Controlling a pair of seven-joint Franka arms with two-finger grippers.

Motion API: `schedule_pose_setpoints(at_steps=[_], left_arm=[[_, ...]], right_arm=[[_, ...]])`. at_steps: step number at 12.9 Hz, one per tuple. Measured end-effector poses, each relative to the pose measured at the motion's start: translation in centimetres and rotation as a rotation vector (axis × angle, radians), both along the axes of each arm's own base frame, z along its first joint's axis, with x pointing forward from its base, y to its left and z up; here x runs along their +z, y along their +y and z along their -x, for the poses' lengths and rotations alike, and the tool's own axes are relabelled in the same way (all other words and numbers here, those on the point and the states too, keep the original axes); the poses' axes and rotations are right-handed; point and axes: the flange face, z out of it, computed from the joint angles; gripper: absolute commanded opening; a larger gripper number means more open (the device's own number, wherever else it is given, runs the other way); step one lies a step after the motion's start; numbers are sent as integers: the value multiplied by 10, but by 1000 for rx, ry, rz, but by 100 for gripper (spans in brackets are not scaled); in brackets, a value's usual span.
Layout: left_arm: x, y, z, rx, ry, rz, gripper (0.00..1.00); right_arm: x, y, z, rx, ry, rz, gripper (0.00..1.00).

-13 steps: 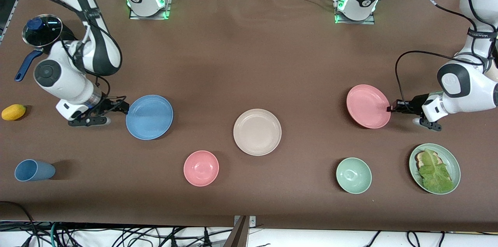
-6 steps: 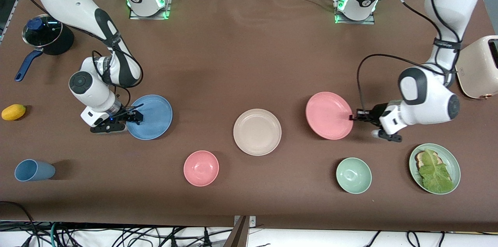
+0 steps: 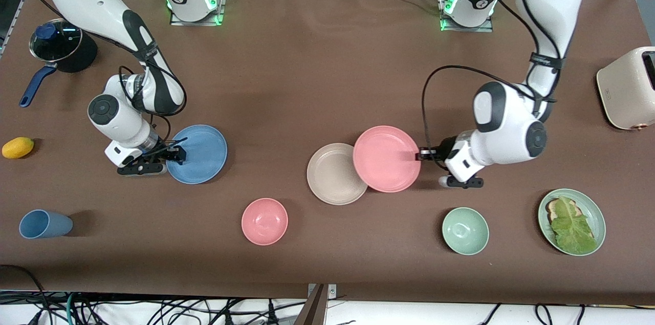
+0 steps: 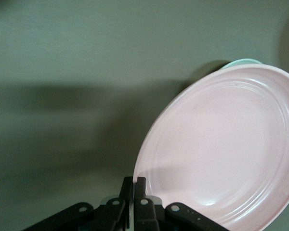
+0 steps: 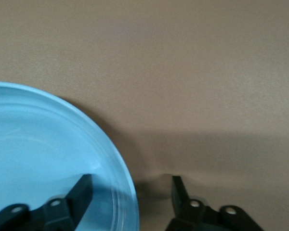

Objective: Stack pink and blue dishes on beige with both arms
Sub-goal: 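Lower the pink plate onto the beige plate while the right gripper grasps the blue plate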

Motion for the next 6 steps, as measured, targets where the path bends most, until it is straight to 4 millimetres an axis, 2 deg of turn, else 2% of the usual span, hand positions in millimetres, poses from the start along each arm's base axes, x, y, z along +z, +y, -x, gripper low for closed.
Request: schedule_pose_setpoints(at_steps=[1,2,3,4,5,6], left_arm=[[-4,-21,2,13,5,-6,0],[-8,-43,4,25,12,-11,0],[-12,-61,6,38,21,-16,0],[-16,-73,7,49,32,-19,0],[-21,-82,8,58,41,-23,0],[-26,-88,9,68,39,-27,0]], right_arm=[[2,0,0,-3,11,-2,31],[4,0,-1,-6,26,-4,27],[5,-2,-2,-11,44,-6,16],[5,-5,-2,-20,57,-8,6],[8,-8,-3,-32,62,-15,0],[13,-9,-4,-37,65,-25,0]])
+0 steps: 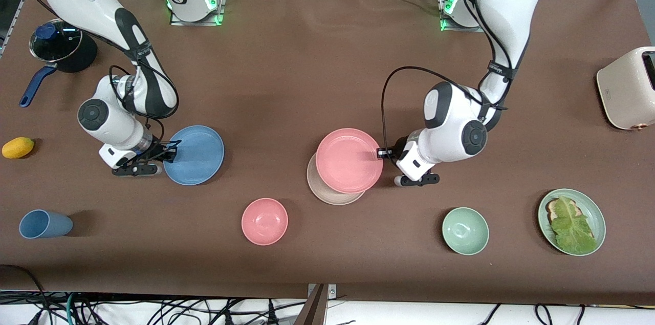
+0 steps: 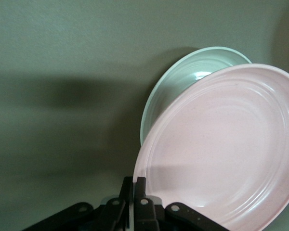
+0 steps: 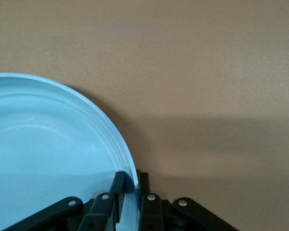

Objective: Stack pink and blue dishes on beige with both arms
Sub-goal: 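Lower the pink plate onto the beige plate while the right gripper grasps the blue plate, then open the left gripper off the pink plate while the right gripper lifts the blue plate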

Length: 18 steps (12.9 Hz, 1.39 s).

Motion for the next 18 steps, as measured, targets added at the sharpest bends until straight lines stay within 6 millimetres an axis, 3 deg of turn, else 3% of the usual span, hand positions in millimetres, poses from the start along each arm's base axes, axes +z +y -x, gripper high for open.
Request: schedule_pose_setpoints(at_steps=[5,8,9,10,12,16,18], left_arm=[[-29,-25,7,25,-29,-19,0],[-37,-33,9,37,-42,-24,0],[-38,-34,9,40,-43,-24,7],[-38,-34,9,42,-43,-25,40],[-38,-30,6,49,-47,-28,65],[-39,-25,2,57,-51,-33,94],[-29,-19,-8,71,-69,-25,99]], right_arm=[[18,1,-12,-3,64,-15,0],[61,12,-38,20,117,-32,0],[83,19,-49,33,128,-40,0],[106,28,-59,48,130,-48,0],[141,47,-71,80,125,-64,0],[155,84,-73,101,120,-90,0],[157,106,-70,64,122,-103,0]])
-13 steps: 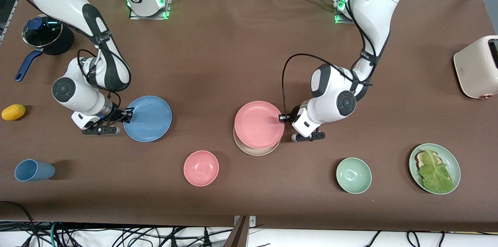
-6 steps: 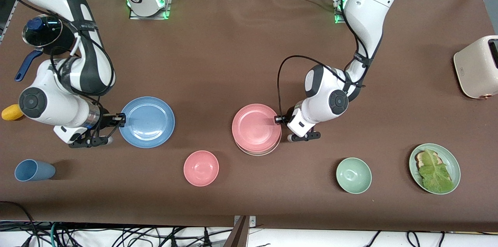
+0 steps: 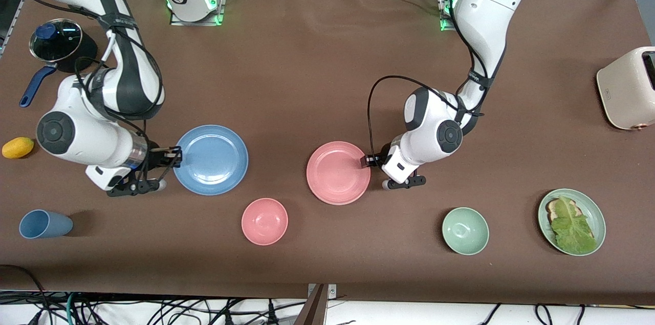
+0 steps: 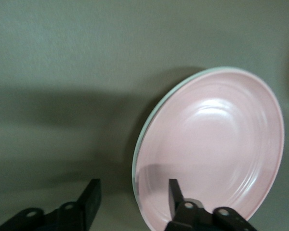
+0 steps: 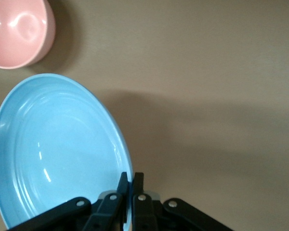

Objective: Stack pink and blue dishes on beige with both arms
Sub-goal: 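Open the left gripper off the pink plate while the right gripper lifts the blue plate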

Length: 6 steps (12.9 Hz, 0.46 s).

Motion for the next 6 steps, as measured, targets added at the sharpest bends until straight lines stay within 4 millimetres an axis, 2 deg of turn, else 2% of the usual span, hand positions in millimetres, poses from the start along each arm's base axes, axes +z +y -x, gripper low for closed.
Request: schedule_pose_setpoints(at_steps=[3,6], left_arm=[[37,30,-16,2,60,25,100],[77,77,-24,-15,122,48,100]], right_arm=[[3,43,7,-72,10,-2,0],[-1,89,19,-149,29,10,0]])
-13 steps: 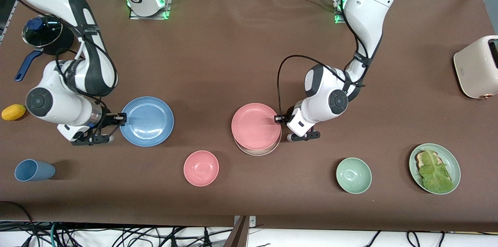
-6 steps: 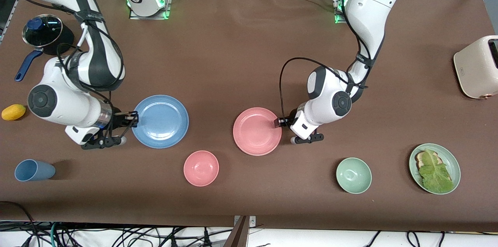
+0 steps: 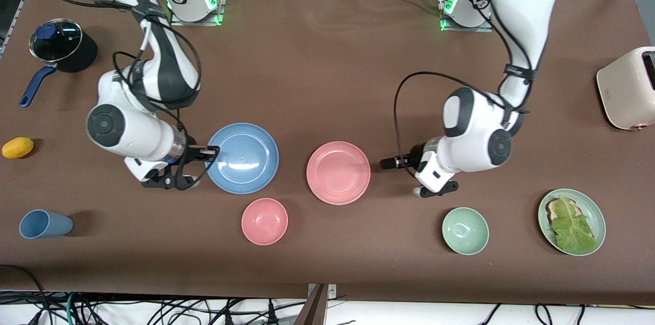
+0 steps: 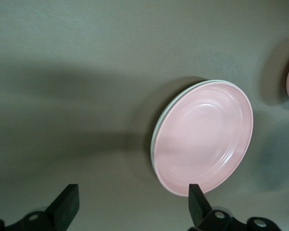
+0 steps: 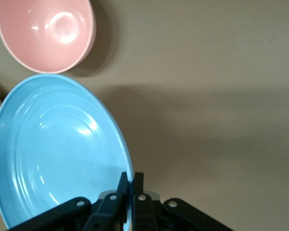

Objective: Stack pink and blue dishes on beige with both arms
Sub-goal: 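Open the left gripper off the pink plate while the right gripper lifts the blue plate, then lower the blue plate onto the pink plate while the left gripper withdraws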

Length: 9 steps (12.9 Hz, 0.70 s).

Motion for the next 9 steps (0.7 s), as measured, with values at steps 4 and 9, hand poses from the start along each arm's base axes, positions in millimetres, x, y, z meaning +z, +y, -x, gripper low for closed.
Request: schedule_pose_setpoints(at_steps=[4,9], left_arm=[[12,65,-3,-93,50,38,100],[22,132,-4,-274,19,-90,100]], right_arm=[[-17,101,30,-158,-12,7,0],[-52,196,57,-338,-71,-44,0]])
